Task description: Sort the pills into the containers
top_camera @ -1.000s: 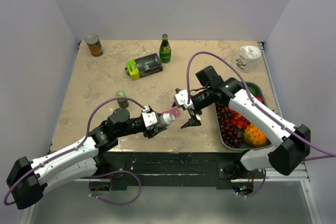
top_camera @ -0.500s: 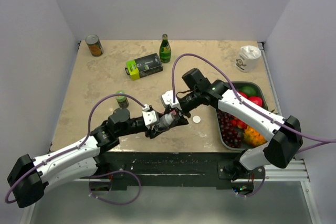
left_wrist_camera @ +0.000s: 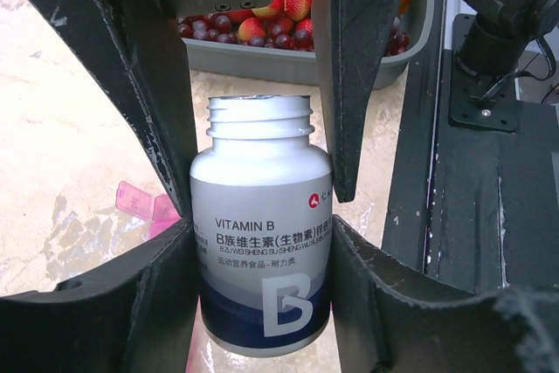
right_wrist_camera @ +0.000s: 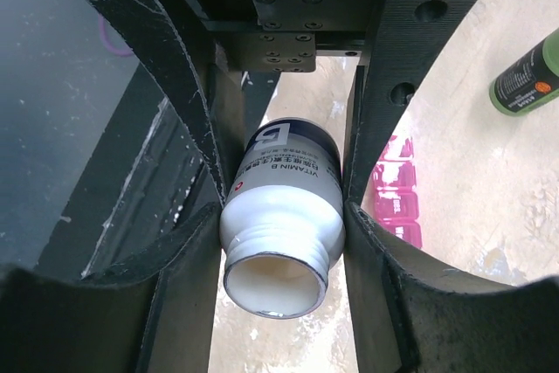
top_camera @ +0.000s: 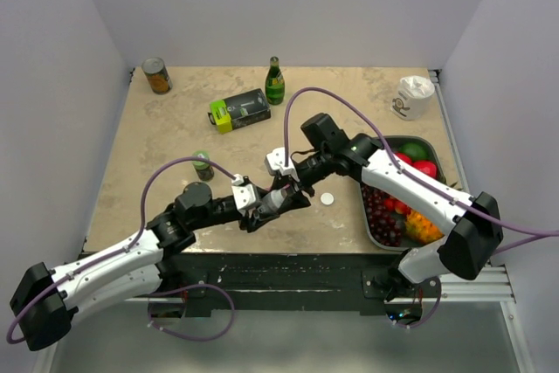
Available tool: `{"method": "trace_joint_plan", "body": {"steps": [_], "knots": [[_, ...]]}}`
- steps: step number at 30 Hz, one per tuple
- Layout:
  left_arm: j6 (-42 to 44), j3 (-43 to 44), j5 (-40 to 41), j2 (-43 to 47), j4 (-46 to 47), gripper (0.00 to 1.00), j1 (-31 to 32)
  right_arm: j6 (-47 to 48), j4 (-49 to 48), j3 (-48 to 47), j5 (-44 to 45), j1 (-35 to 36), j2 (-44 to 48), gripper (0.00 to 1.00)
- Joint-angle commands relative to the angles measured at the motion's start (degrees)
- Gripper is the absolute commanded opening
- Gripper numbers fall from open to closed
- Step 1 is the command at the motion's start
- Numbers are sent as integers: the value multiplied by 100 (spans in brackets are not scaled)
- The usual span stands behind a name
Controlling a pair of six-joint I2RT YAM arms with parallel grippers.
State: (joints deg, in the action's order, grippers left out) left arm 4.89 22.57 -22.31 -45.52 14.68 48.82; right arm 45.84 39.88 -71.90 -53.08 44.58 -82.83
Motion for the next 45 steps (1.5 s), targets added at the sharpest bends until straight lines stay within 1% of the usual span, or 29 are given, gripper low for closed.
{"method": "trace_joint_plan", "body": {"steps": [1, 3, 11, 21, 24, 25, 27, 28, 29, 30, 31, 32, 33, 34, 35, 36, 37, 40, 41, 42, 43, 44, 45], "knots": [[-181, -33, 200, 218, 624, 60, -48, -313, -182, -131, -439, -54, 135, 12], [-181, -51, 192, 271, 650, 63, -39, -330, -182, -123, -484, -98, 135, 11], [-163, -59, 147, 307, 659, 65, -48, -471, -270, -96, -774, -213, 144, 10], [-128, -51, 191, 271, 607, 66, -39, -621, -375, -52, -1055, -309, 135, 10], [-137, -59, 209, 298, 641, 64, -48, -629, -411, -17, -1029, -318, 118, 9], [-128, -51, 192, 307, 642, 63, -48, -647, -437, 0, -1020, -318, 118, 9], [-137, -51, 139, 289, 624, 52, -48, -656, -463, 27, -1020, -318, 118, 10], [-128, -33, 113, 263, 607, 35, -56, -664, -481, 35, -994, -309, 118, 11], [-137, -16, 112, 237, 580, 27, -48, -673, -498, 36, -994, -309, 126, 12], [-146, -16, 112, 228, 580, 21, -48, -673, -499, 53, -976, -318, 135, 15], [-146, -16, 121, 236, 589, 8, -56, -673, -490, 53, -976, -318, 135, 18], [-146, -16, 139, 236, 598, 2, -57, -673, -498, 53, -968, -309, 144, 24], [-146, -16, 156, 254, 598, 0, -65, -682, -490, 44, -967, -309, 153, 34], [-146, -42, 208, 297, 598, 0, -74, -665, -446, 36, -959, -309, 179, 57], [-154, -59, 218, 315, 606, 0, -74, -604, -385, 9, -976, -309, 197, 75], [-163, -68, 253, 341, 607, 0, -92, -542, -297, -121, -933, -327, 205, 88], [-181, -86, 323, 403, 598, 0, -92, -507, -166, -218, -863, -336, 240, 99], [-216, -138, 498, 569, 580, 0, -144, -497, 186, -841, -862, -826, 241, 99], [-225, -139, 560, 631, 589, 0, -162, -524, 257, -1191, -871, -1219, 232, 99], [-251, -147, 604, 693, 606, 0, -188, -472, 440, -1343, -836, -1423, 241, 99], [-356, -139, 692, 833, 650, 0, -284, -506, 398, -1414, -792, -1634, 275, 99], [-435, -130, 692, 912, 824, 0, -372, -619, 250, -1423, -731, -2011, 415, 99], [-444, -112, 701, 983, 939, 0, -469, -1038, -256, -1223, -504, -2188, 486, 99]]}}
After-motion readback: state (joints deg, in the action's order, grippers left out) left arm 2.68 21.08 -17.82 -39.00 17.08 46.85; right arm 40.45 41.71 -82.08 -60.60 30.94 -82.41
